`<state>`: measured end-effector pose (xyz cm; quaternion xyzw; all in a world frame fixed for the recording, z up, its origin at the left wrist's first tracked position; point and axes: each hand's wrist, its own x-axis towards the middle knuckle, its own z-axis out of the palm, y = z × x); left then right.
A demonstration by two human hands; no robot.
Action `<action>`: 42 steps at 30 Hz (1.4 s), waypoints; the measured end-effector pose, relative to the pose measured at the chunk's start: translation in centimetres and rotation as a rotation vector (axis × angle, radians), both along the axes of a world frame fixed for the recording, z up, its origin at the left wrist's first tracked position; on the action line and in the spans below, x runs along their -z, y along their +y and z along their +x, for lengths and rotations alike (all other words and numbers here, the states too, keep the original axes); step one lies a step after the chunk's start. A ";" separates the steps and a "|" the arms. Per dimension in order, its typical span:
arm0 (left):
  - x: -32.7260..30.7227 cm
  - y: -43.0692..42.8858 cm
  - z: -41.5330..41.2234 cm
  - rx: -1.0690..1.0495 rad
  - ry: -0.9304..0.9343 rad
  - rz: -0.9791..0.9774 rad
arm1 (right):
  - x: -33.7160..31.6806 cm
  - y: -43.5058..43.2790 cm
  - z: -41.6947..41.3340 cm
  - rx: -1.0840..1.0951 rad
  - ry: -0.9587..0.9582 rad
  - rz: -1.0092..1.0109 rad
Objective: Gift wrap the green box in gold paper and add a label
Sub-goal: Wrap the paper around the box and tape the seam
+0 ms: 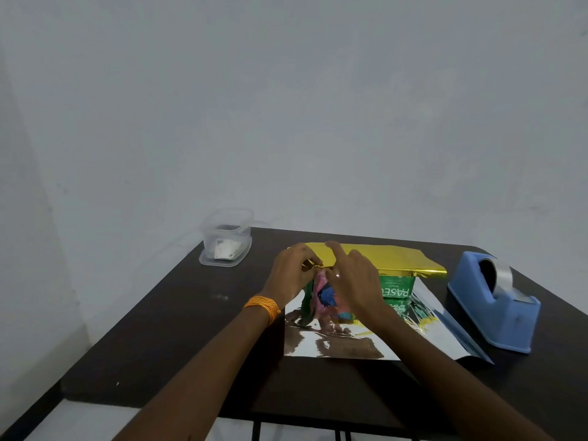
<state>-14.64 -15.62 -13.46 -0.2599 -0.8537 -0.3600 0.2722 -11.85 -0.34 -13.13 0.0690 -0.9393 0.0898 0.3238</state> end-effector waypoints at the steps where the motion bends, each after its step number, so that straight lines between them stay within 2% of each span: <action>1: 0.0 0.0 0.0 0.003 0.000 -0.002 | 0.0 -0.1 0.0 0.025 0.003 -0.002; 9: -0.1 -0.2 -0.1 0.043 -0.020 0.006 | -1.2 2.5 0.2 0.172 0.009 0.013; 13: -0.1 -0.2 0.0 0.056 -0.032 0.027 | -1.9 4.1 0.1 0.067 -0.059 -0.012; 18: -0.2 0.1 0.1 0.022 -0.059 0.018 | -2.8 4.1 0.0 -0.130 -0.116 0.050; 21: -0.4 0.7 0.2 -0.023 -0.047 0.014 | -2.6 3.4 -0.6 -0.153 -0.159 0.046; 31: -0.1 0.7 -0.5 -0.012 -0.061 -0.018 | -2.7 6.8 -1.7 -0.368 -0.301 -0.246; 36: 0.1 0.9 -0.5 -0.015 -0.058 -0.003 | -2.5 6.7 -1.6 -0.338 -0.284 -0.301; 42: 0.3 1.1 -0.5 -0.036 -0.070 0.040 | -1.6 5.1 -1.4 -0.228 -0.193 -0.237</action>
